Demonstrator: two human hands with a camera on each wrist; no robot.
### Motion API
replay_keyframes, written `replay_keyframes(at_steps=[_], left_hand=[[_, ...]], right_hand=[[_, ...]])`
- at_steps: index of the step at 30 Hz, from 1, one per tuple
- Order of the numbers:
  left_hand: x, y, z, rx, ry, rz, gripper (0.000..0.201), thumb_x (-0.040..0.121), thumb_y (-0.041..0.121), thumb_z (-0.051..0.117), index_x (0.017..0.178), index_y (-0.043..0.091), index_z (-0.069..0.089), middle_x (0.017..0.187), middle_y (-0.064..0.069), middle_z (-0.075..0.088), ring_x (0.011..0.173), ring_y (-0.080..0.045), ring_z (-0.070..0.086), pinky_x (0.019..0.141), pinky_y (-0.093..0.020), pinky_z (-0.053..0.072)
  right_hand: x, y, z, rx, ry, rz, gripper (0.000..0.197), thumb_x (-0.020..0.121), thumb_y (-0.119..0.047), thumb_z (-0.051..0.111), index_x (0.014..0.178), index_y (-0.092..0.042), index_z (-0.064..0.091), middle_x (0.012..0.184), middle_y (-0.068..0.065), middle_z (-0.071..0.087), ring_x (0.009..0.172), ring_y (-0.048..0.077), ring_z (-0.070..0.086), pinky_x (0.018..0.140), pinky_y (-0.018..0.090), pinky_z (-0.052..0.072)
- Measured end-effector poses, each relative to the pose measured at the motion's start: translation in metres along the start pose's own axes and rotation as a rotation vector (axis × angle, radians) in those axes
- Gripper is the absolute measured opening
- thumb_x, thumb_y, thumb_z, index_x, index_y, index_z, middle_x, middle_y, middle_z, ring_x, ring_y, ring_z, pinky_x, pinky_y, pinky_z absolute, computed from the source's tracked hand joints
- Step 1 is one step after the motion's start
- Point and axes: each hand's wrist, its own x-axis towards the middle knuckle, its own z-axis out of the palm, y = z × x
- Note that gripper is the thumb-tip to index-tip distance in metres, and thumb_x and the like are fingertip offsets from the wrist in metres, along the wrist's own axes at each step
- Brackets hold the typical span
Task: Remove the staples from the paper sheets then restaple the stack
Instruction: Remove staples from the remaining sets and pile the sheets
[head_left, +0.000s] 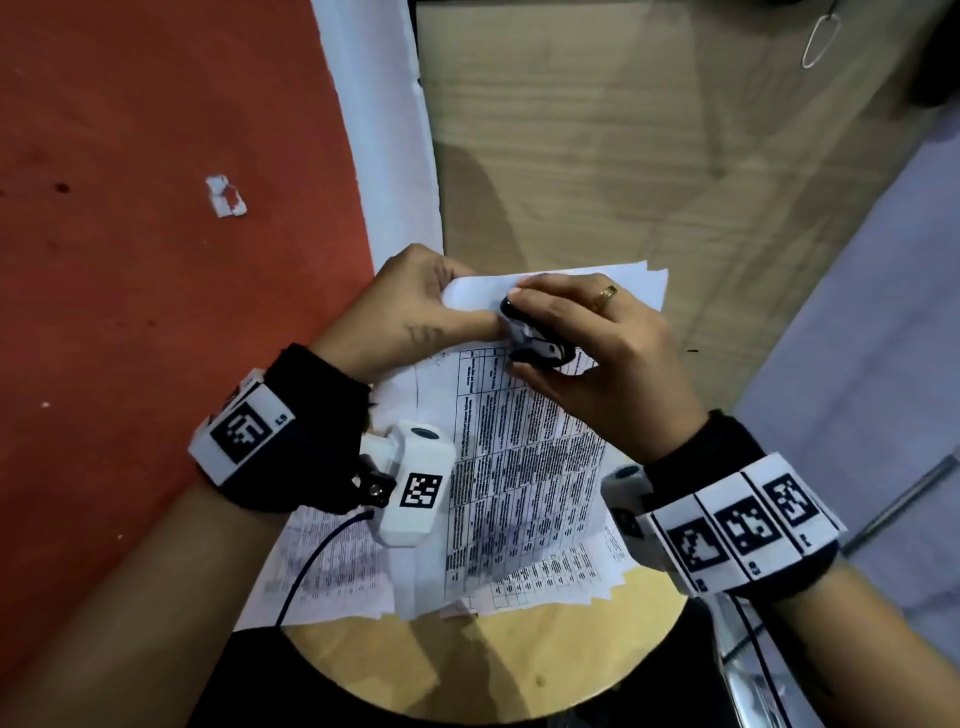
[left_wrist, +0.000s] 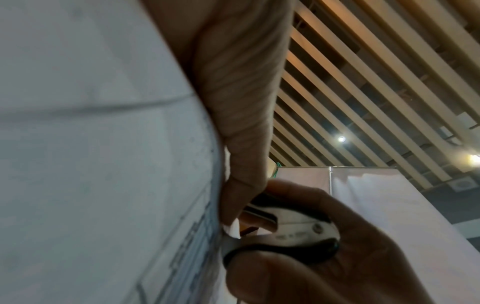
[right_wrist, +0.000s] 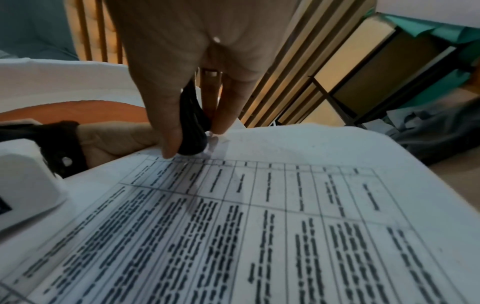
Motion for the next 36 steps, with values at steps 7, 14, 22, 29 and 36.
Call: replay_keyframes(at_steps=[7, 14, 22, 29, 36], left_hand=[[0.000, 0.004, -0.001, -0.031, -0.018, -0.020, 0.045, 0.059, 0.031, 0.074, 0.077, -0.009, 0.064, 0.072, -0.013, 0.054, 0.070, -0.017, 0.047, 0.065, -0.034, 0.035], [0.001, 0.002, 0.000, -0.002, 0.040, -0.050, 0.049, 0.056, 0.037, 0.074, 0.073, -0.008, 0.063, 0.069, -0.008, 0.050, 0.069, -0.015, 0.043, 0.064, -0.035, 0.032], [-0.001, 0.001, 0.005, -0.032, 0.134, -0.092, 0.044, 0.050, 0.043, 0.075, 0.064, 0.002, 0.065, 0.067, -0.009, 0.052, 0.067, -0.014, 0.045, 0.063, -0.033, 0.034], [-0.005, 0.008, 0.004, -0.181, 0.063, -0.092, 0.031, 0.050, 0.031, 0.074, 0.068, 0.005, 0.071, 0.072, -0.013, 0.060, 0.065, -0.017, 0.054, 0.058, -0.025, 0.043], [-0.002, 0.006, 0.002, -0.185, 0.036, -0.113, 0.053, 0.048, 0.030, 0.075, 0.082, -0.010, 0.067, 0.078, -0.019, 0.060, 0.072, -0.022, 0.053, 0.063, -0.030, 0.041]], right_hand=[[0.006, -0.001, -0.004, -0.017, -0.011, -0.067, 0.031, 0.073, -0.013, 0.076, 0.101, -0.002, 0.070, 0.103, 0.012, 0.069, 0.088, 0.031, 0.066, 0.067, 0.042, 0.055], [0.009, -0.004, -0.003, -0.066, -0.042, -0.085, 0.028, 0.073, -0.013, 0.075, 0.099, -0.003, 0.070, 0.101, 0.011, 0.069, 0.087, 0.032, 0.065, 0.057, 0.044, 0.054], [0.009, -0.008, -0.001, -0.134, -0.012, -0.077, 0.026, 0.071, -0.011, 0.076, 0.094, -0.004, 0.071, 0.095, 0.010, 0.069, 0.081, 0.031, 0.063, 0.056, 0.039, 0.053], [0.009, -0.004, -0.001, -0.147, -0.011, -0.101, 0.026, 0.070, -0.012, 0.077, 0.093, -0.001, 0.070, 0.091, 0.012, 0.069, 0.076, 0.032, 0.063, 0.056, 0.038, 0.053], [0.012, -0.001, -0.003, -0.137, -0.048, -0.131, 0.023, 0.074, -0.015, 0.075, 0.090, 0.000, 0.070, 0.087, 0.011, 0.069, 0.074, 0.031, 0.063, 0.057, 0.036, 0.052]])
